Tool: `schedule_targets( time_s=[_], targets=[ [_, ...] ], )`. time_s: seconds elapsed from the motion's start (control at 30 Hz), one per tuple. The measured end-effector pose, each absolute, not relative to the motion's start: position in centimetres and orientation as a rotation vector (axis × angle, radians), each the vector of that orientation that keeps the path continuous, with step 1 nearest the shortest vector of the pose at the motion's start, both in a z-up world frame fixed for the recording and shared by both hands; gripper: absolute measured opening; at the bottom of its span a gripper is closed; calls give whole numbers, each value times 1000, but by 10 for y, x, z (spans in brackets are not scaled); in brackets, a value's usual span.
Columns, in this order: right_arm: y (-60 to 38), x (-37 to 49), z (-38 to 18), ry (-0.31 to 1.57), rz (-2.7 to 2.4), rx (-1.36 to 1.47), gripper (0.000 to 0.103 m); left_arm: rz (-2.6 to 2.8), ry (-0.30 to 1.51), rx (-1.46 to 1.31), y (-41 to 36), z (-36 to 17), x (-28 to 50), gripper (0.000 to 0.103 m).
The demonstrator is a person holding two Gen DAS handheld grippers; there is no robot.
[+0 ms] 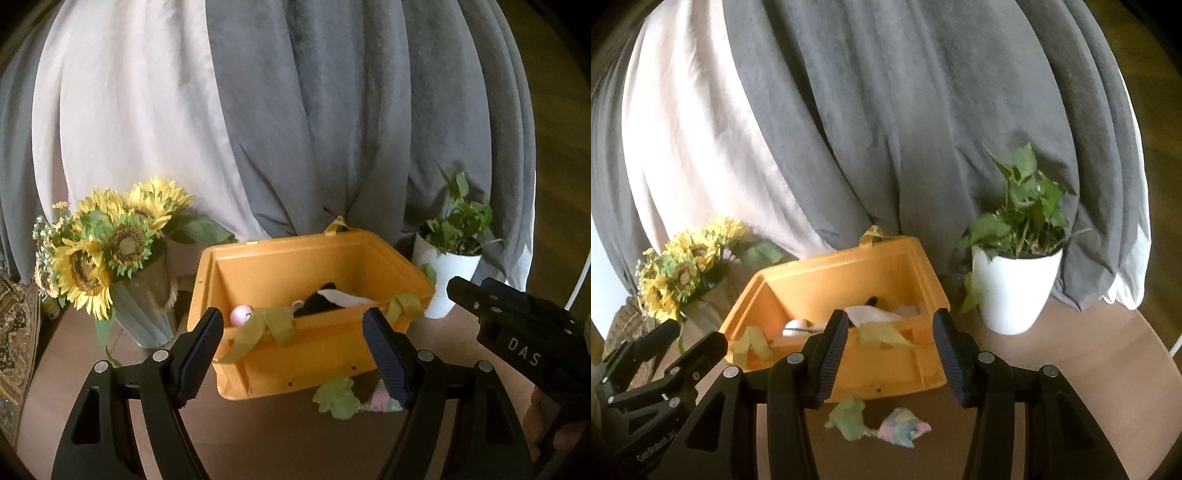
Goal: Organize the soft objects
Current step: 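Withdraw both tools from the crate toward the last two items, then grasp the green frog plush with the left gripper while the right gripper grasps the pastel cloth ball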
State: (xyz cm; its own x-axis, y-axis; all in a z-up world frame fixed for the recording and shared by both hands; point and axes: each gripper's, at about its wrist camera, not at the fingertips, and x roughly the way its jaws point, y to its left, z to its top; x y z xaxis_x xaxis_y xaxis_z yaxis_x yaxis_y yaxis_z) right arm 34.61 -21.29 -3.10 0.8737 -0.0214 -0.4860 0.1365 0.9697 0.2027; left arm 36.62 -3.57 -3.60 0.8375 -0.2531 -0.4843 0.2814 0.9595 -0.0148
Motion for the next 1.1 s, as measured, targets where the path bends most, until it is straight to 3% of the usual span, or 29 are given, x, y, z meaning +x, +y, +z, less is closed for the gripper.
schedule_targets(
  time_s=[0.1, 1.1],
  targets=[
    [-214, 339, -35, 513, -87, 243, 55, -292, 521, 62, -37, -42, 361, 77],
    [-218, 344, -110, 686, -81, 313, 55, -372, 669, 95, -50, -108, 378, 77]
  ],
)
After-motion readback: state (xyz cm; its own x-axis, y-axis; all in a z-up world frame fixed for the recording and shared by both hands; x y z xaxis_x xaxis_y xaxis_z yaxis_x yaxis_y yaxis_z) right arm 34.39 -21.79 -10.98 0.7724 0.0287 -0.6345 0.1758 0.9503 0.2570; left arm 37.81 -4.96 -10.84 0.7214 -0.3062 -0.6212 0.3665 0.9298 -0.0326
